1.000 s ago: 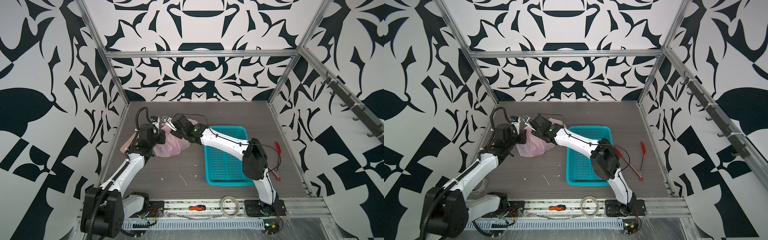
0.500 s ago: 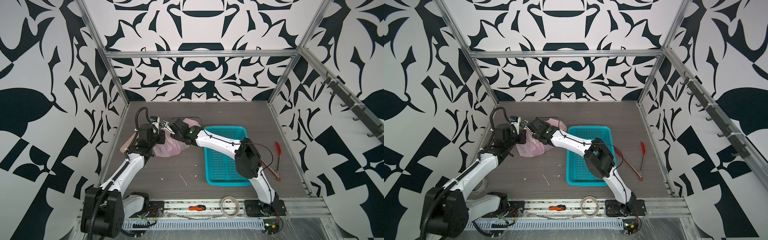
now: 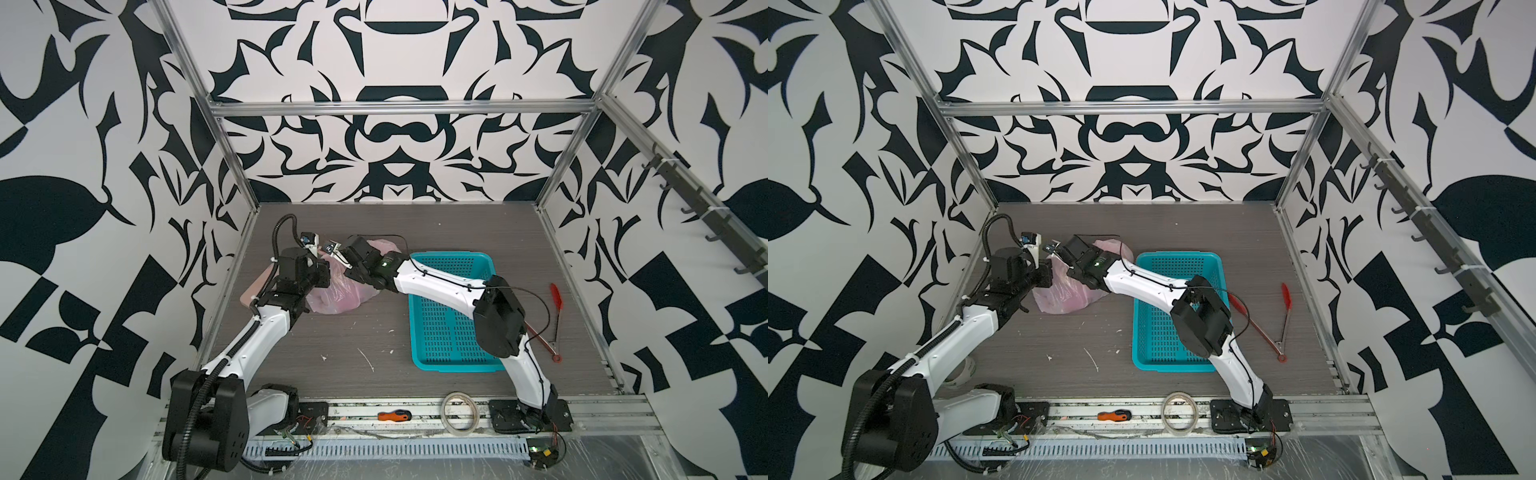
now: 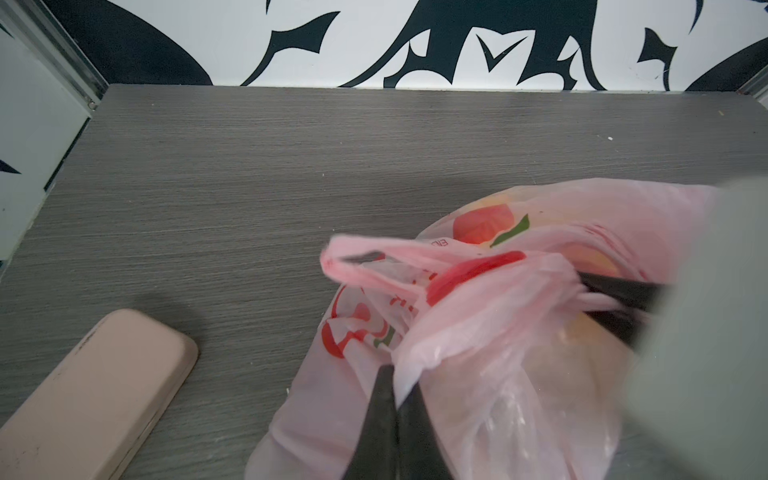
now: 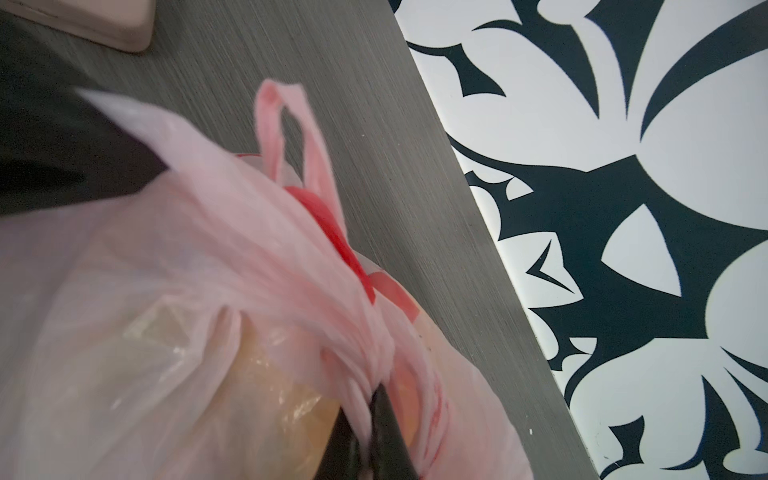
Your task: Untie the knot of the plastic bag and take out the fruit
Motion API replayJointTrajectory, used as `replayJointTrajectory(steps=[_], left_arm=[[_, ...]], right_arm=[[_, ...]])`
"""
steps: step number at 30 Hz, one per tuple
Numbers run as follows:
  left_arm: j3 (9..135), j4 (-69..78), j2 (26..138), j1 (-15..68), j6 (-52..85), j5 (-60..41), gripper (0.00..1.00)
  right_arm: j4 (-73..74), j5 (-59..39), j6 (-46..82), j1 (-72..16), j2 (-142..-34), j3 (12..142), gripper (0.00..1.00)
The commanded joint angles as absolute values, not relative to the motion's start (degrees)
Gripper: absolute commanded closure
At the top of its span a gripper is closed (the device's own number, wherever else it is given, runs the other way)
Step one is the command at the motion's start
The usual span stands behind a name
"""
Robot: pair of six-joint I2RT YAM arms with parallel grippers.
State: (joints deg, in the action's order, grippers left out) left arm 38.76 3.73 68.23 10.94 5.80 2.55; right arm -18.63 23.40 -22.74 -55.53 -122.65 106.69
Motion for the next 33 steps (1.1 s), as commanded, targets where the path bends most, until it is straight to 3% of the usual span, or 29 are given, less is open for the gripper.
replayJointTrajectory(steps=[1, 17, 20, 26, 33], left_arm=[[38.32, 6.33, 68.98, 10.63, 7.15, 5.72, 1.0], [39.58, 4.15, 68.64, 10.25, 9.11, 10.52, 1.0], [40.3, 4.13, 68.99, 10.18, 8.37, 9.57, 1.0], [41.13, 5.43, 69.61, 10.19, 5.29, 5.93, 1.0], [41.62, 5.98, 69.17, 10.17, 3.43, 3.48, 1.0]], right_arm=[[-16.4, 22.57, -18.51, -54.69, -115.12, 104.06, 0.95], [-15.59, 17.38, -12.0, -51.86, -104.55, 91.86, 0.96], [-18.45, 14.31, -11.75, -51.88, -104.67, 92.27, 0.88], [-18.8, 12.25, -11.17, -51.86, -102.68, 91.51, 0.62], [-19.76, 13.44, -13.58, -51.55, -101.88, 93.93, 0.55]])
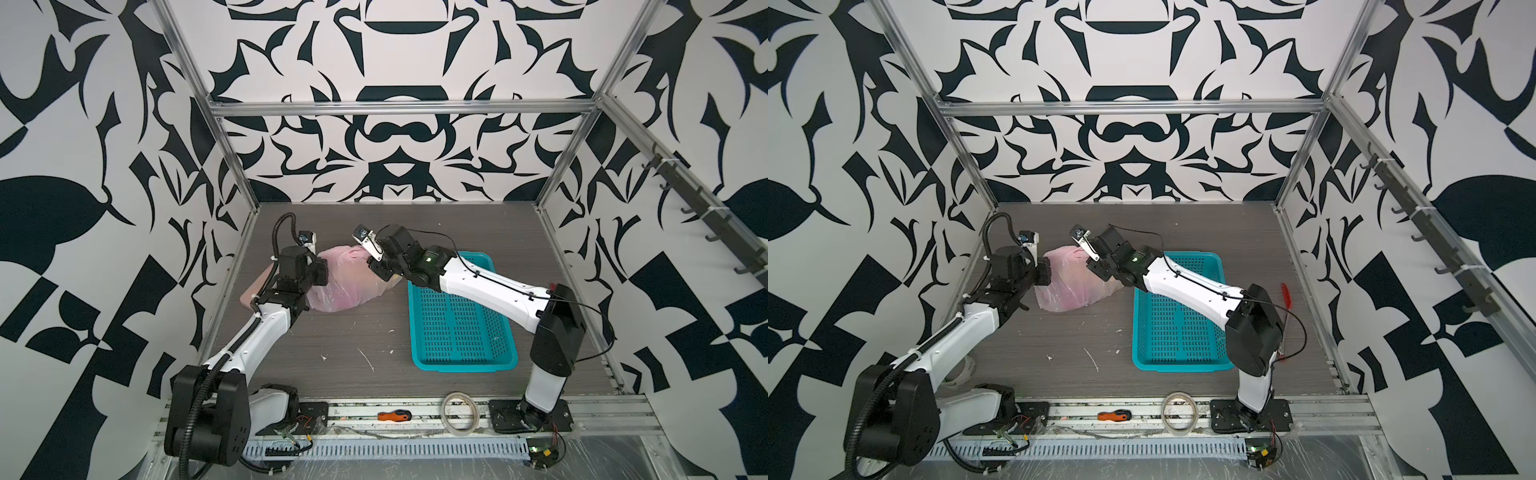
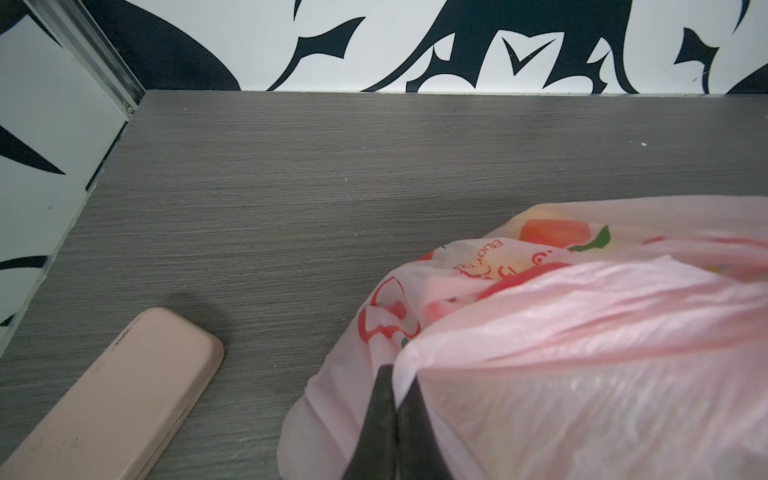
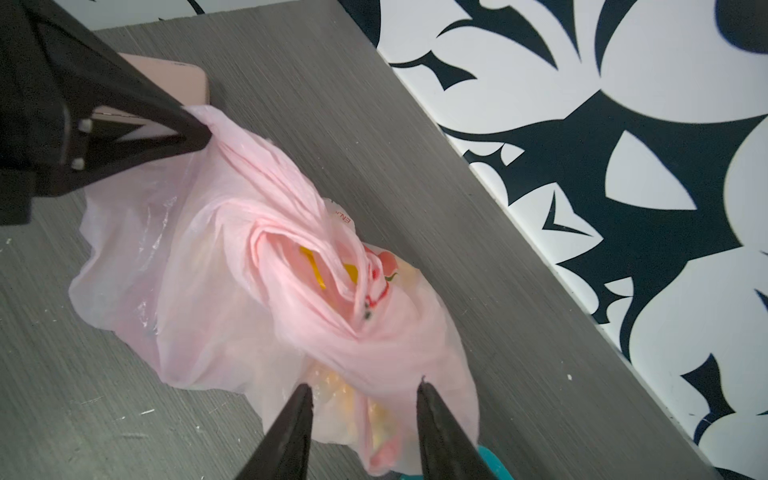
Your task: Untie the knot of the plastic bag and take out the fruit
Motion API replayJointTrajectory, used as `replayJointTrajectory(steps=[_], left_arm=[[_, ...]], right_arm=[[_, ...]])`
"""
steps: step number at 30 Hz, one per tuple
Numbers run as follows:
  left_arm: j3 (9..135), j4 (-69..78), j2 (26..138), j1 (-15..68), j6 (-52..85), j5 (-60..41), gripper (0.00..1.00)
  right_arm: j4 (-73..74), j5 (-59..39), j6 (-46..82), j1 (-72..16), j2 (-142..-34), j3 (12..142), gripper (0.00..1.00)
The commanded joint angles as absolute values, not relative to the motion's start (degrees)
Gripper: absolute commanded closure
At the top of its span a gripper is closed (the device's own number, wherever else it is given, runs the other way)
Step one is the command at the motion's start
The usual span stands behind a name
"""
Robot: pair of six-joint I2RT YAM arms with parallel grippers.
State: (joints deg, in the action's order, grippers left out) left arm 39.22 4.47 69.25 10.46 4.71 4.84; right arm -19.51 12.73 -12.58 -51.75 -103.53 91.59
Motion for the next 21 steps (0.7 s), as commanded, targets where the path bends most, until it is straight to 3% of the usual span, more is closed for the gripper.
replayJointTrajectory(steps=[1, 21], left_arm=[[41.56, 6.06, 69.01, 10.17, 3.34, 3.19, 1.0], [41.09, 6.85, 69.71, 10.14, 3.77, 1.8, 1.0]], right_arm=[[-19.99, 13.77, -14.09, -51.43, -102.35, 94.61, 0.54], [-26.5, 12.13, -17.31, -50.98, -111.21, 103.45, 0.5]])
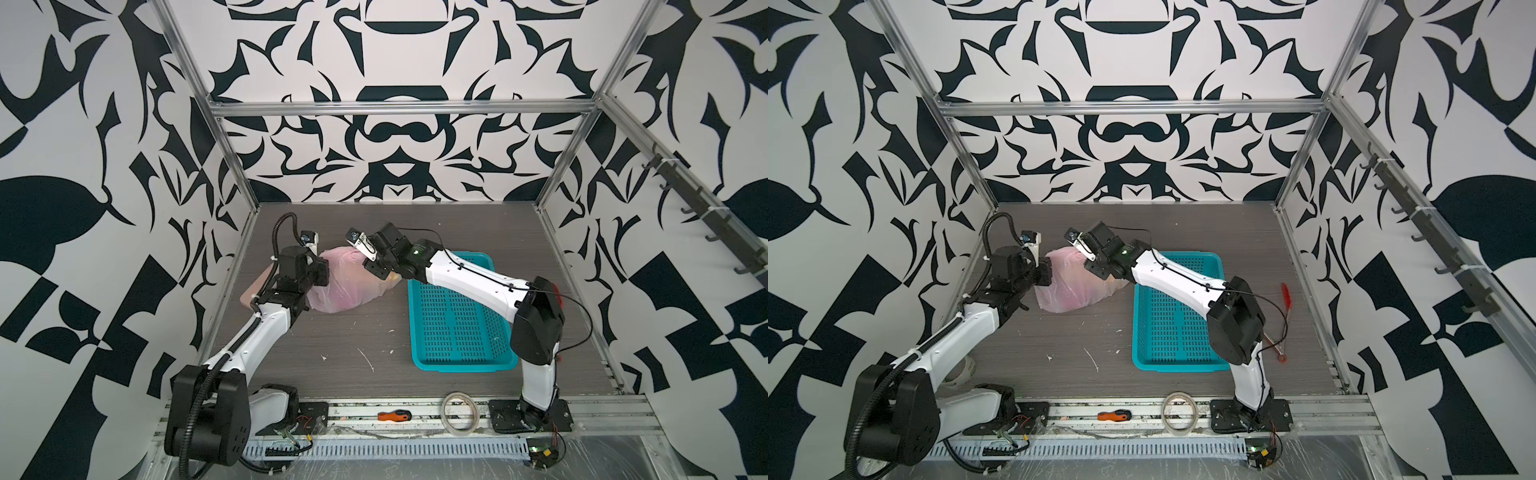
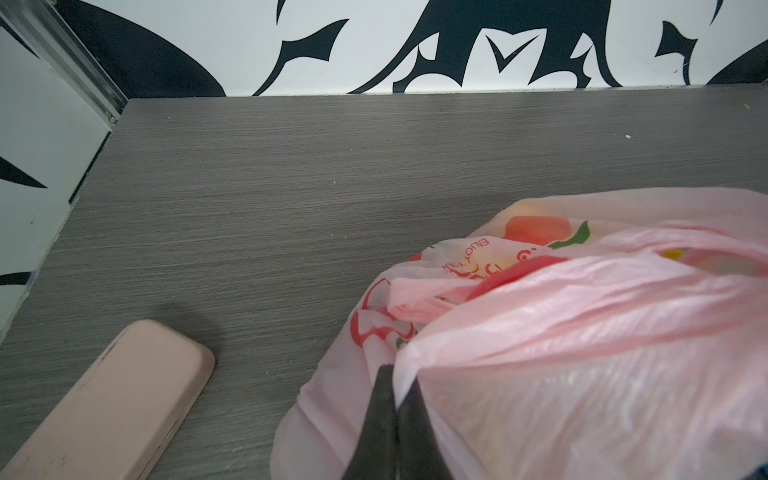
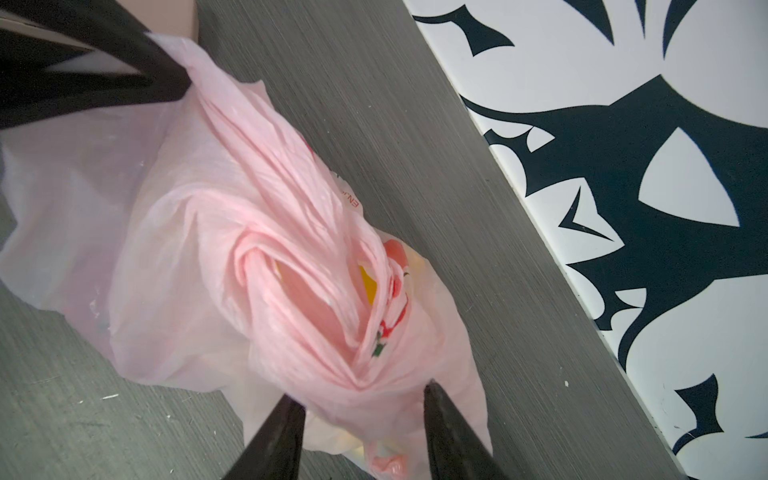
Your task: Untie the knot of the plastic bag and take out the fruit
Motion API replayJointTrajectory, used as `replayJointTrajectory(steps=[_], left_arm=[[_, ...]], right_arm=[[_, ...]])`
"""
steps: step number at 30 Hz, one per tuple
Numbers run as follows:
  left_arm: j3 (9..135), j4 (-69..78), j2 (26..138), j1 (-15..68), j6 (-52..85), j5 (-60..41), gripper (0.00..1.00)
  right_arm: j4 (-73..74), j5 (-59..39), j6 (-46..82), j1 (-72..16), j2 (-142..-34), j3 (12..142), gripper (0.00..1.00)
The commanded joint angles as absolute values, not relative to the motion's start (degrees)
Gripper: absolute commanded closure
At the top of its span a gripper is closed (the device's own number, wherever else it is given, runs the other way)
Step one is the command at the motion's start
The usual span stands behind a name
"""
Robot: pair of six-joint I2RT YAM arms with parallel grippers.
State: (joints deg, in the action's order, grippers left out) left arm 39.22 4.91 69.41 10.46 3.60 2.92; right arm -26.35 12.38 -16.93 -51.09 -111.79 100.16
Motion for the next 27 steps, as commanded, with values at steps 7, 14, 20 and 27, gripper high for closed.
replayJointTrajectory(steps=[7, 14, 20, 27], left_arm=[[40.86, 7.21, 70.03, 10.2, 3.87, 1.32, 1.0], [41.04, 7.14, 70.66, 10.18, 3.54, 2.15, 1.0], [41.2, 7.12, 71.33, 10.15, 4.03, 4.83, 1.0], [41.18, 7.03, 72.16, 10.13, 6.64, 8.67, 1.0]], right_arm=[[-23.29, 14.33, -17.69, -51.12, -113.24, 104.76, 0.57], [-21.04, 15.38, -18.46, -51.11, -113.13, 104.3, 0.82], [-18.53, 15.66, -17.46, -51.0, -110.3, 100.58, 0.96], [-15.53, 14.93, -10.99, -48.31, -104.07, 93.18, 1.0]])
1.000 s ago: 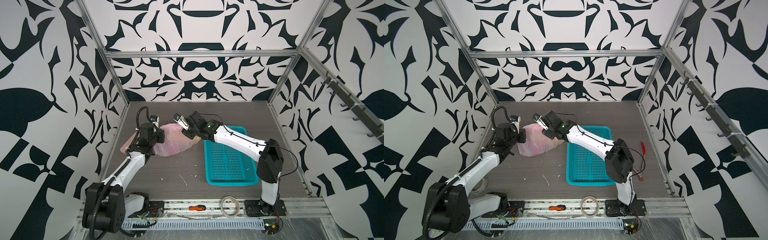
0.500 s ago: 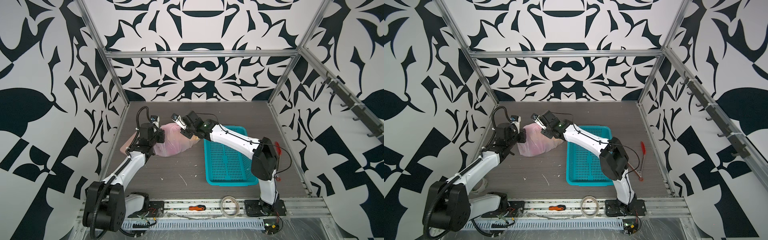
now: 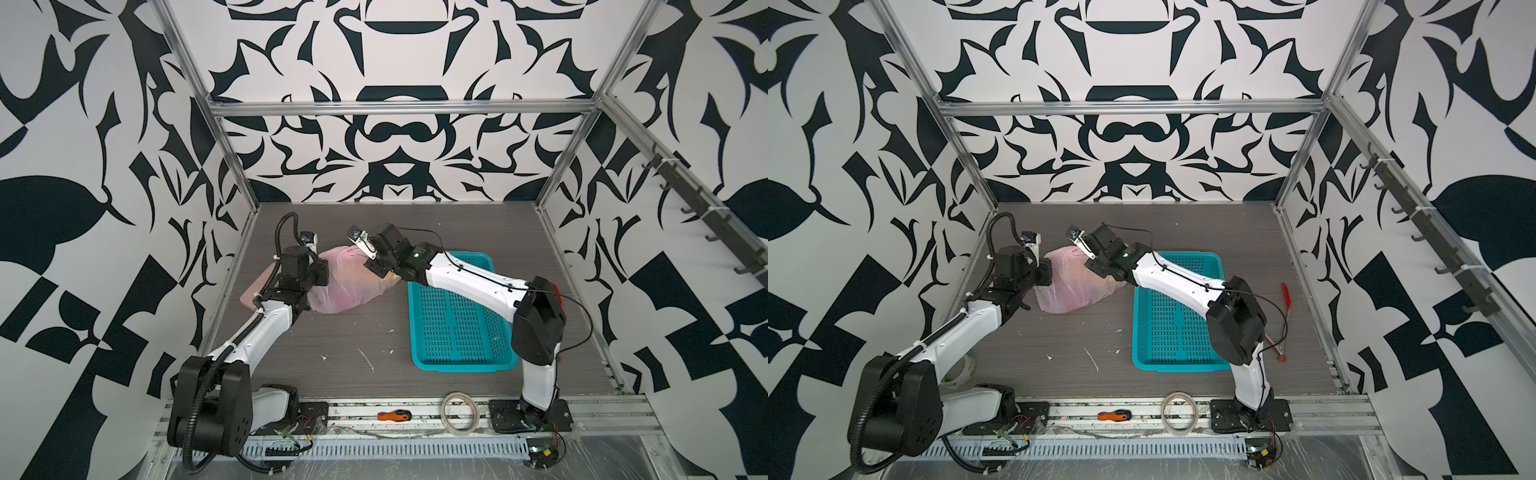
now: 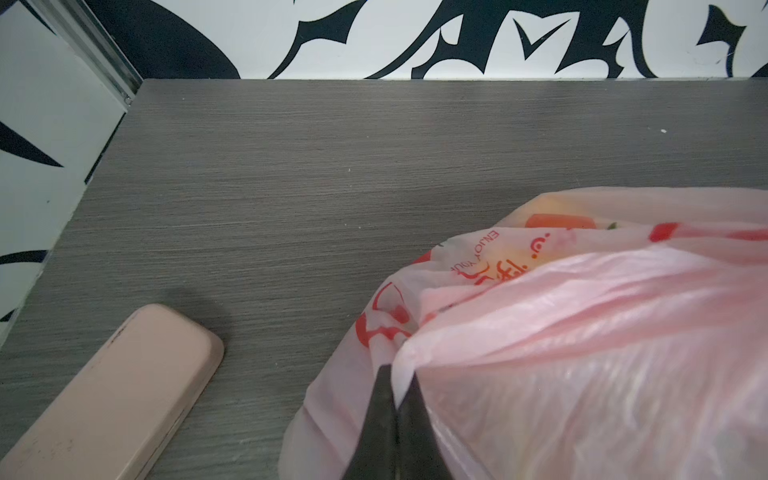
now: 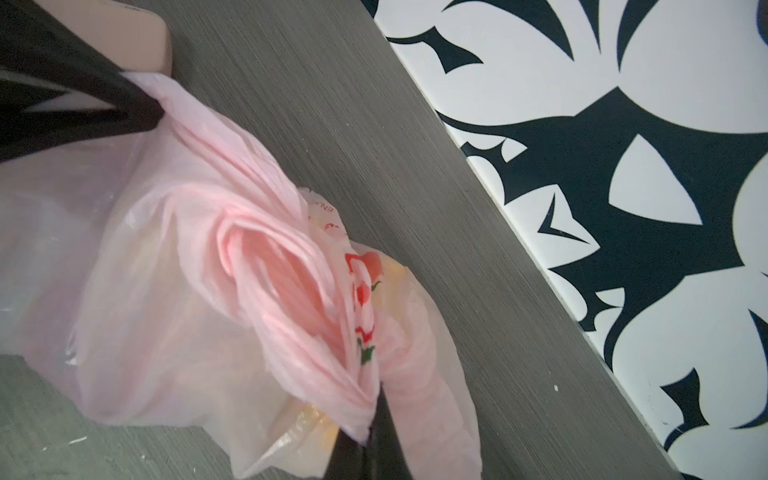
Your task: Untie the knot of the plastic bag and take out the fruit
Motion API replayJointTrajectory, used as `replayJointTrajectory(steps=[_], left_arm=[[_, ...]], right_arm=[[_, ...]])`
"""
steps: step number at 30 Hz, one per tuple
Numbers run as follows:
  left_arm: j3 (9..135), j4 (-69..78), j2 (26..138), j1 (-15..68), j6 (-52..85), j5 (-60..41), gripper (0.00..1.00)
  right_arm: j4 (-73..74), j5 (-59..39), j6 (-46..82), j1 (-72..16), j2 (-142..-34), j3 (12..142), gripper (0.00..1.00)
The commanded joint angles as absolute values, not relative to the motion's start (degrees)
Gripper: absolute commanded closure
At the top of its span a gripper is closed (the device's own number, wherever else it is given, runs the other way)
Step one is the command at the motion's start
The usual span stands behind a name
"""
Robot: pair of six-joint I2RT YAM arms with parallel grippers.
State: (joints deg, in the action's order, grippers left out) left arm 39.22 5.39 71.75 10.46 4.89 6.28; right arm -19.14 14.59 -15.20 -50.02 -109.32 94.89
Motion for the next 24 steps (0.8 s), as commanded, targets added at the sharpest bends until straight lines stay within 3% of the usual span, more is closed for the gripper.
replayJointTrajectory(steps=[1, 15, 24], left_arm=[[41.22, 6.95, 72.22, 10.11, 7.11, 8.87, 1.0], [42.15, 0.99, 68.47, 10.17, 14.77, 4.38, 0.99], [47.4, -10.52, 63.04, 10.25, 16.8, -1.21, 0.32]], right_arm=[[-14.86, 14.34, -9.59, -47.52, -102.83, 91.61, 1.0], [-11.26, 4.81, -0.31, -41.75, -95.37, 80.89, 1.0], [-9.76, 2.64, 0.0, -41.73, -93.74, 78.67, 1.0]])
